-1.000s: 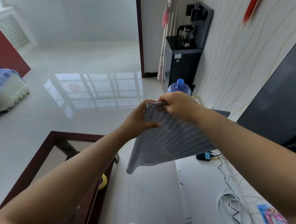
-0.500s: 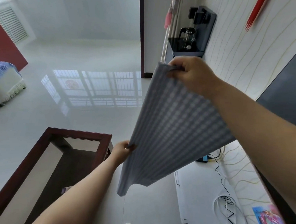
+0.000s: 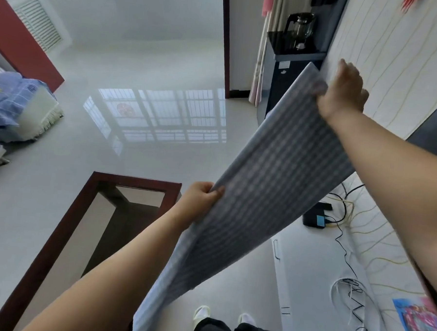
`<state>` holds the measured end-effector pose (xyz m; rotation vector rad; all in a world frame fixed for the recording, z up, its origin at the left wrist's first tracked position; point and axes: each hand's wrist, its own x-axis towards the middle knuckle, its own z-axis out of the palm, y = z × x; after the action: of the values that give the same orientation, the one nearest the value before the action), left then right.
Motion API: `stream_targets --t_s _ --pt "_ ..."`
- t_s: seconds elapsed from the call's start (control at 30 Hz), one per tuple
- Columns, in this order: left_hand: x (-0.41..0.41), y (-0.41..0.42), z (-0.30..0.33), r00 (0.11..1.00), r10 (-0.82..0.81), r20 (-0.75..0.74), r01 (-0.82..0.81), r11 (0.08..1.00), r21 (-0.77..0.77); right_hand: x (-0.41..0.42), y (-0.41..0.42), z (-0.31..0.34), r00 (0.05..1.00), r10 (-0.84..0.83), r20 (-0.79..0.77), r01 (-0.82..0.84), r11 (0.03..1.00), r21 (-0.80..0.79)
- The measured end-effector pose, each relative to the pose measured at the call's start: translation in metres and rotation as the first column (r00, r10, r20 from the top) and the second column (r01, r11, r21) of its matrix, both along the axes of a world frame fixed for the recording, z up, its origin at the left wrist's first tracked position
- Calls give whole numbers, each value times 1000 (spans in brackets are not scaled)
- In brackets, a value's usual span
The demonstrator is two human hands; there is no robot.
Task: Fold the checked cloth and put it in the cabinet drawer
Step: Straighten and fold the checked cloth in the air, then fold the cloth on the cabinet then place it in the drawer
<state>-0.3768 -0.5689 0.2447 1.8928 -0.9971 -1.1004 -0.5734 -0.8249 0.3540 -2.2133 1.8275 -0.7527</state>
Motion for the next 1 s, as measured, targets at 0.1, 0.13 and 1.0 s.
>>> stream_targets --t_s 0.1,0.13,1.0 --pt "-10 -10 15 995 92 37 -93 995 28 6 32 -59 958 -118 263 38 956 291" --pt "-12 -15 18 993 113 46 -115 993 40 6 52 -86 917 -223 331 70 906 416" --pt "38 11 -5 714 639 -286 -499 751 432 -46 143 -227 421 -674 607 -793 52 607"
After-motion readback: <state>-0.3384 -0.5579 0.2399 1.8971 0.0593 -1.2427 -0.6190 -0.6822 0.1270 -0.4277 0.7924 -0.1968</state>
